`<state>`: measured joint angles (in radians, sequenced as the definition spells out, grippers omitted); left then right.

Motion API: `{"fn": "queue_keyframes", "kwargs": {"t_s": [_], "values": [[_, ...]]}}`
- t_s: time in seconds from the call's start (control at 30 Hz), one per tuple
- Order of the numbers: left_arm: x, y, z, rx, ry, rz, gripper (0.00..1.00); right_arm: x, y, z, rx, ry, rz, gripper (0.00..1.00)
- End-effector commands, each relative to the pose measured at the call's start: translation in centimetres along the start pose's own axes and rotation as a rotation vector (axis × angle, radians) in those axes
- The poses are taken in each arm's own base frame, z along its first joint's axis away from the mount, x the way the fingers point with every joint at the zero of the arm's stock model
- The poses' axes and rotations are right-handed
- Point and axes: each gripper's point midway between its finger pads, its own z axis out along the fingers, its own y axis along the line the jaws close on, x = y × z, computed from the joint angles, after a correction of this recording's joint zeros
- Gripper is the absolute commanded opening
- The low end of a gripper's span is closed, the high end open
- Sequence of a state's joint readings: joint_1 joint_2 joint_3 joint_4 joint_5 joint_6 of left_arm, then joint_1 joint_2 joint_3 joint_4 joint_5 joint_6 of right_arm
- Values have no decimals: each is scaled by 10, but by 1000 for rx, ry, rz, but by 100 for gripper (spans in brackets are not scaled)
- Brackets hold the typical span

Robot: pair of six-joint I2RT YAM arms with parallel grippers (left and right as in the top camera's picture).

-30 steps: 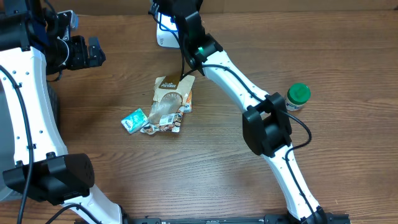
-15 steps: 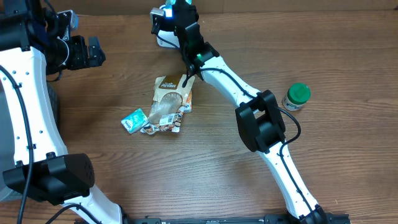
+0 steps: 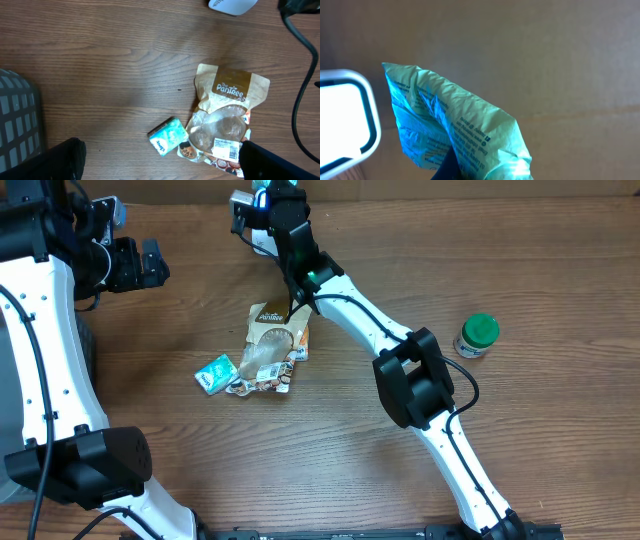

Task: Scan the item barcode
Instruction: 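Hold the mint-green packet in front of the scanner, then carry the packet right and lower it beside the jar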

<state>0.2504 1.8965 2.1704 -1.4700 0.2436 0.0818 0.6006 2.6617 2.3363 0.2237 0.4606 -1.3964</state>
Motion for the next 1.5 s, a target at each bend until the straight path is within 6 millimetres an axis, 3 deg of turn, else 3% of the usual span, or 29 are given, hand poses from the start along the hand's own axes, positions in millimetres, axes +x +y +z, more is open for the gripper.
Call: {"fn": "queue_keyframes", "kwargs": {"t_s": [0.0, 0.17, 0.3, 0.37, 0.4, 0.53, 0.63, 0.8, 1.0, 1.27, 1.37, 1.4, 1.43, 1.47], "values": [[-1, -3, -2, 9, -7, 20, 100, -9, -65, -14, 95, 4, 260, 4], [-1, -3, -2, 9, -7, 20, 100, -10, -131, -42, 74, 10, 604, 4], [-1, -3, -2, 9, -7, 20, 99, -3, -179, -83, -4, 52, 890, 4], [-1, -3, -2, 9, -8, 20, 100, 6, -202, -119, -82, 112, 1120, 4], [-1, -3, -2, 9, -7, 20, 100, 16, -211, -147, -143, 176, 1262, 4], [-1, -3, -2, 8, -8, 19, 100, 47, -208, -214, -315, 377, 1482, 4], [-1, -3, -2, 9, -8, 20, 100, 85, -190, -249, -355, 601, 1570, 4], [-1, -3, -2, 9, -8, 20, 100, 152, -135, -290, -334, 1045, 1584, 4], [-1, -3, -2, 9, -8, 19, 100, 209, -69, -299, -295, 1325, 1500, 4], [-1, -3, -2, 9, -8, 20, 100, 275, 17, -298, -248, 1495, 1493, 4], [-1, -3, -2, 9, -8, 19, 100, 292, 37, -304, -235, 1537, 1495, 4], [-1, -3, -2, 9, -8, 19, 99, 296, 42, -306, -231, 1546, 1495, 8], [-1, -3, -2, 9, -8, 20, 99, 302, 47, -308, -225, 1560, 1496, 24], [-1, -3, -2, 9, -8, 20, 99, 305, 50, -310, -222, 1568, 1495, 31]]}}
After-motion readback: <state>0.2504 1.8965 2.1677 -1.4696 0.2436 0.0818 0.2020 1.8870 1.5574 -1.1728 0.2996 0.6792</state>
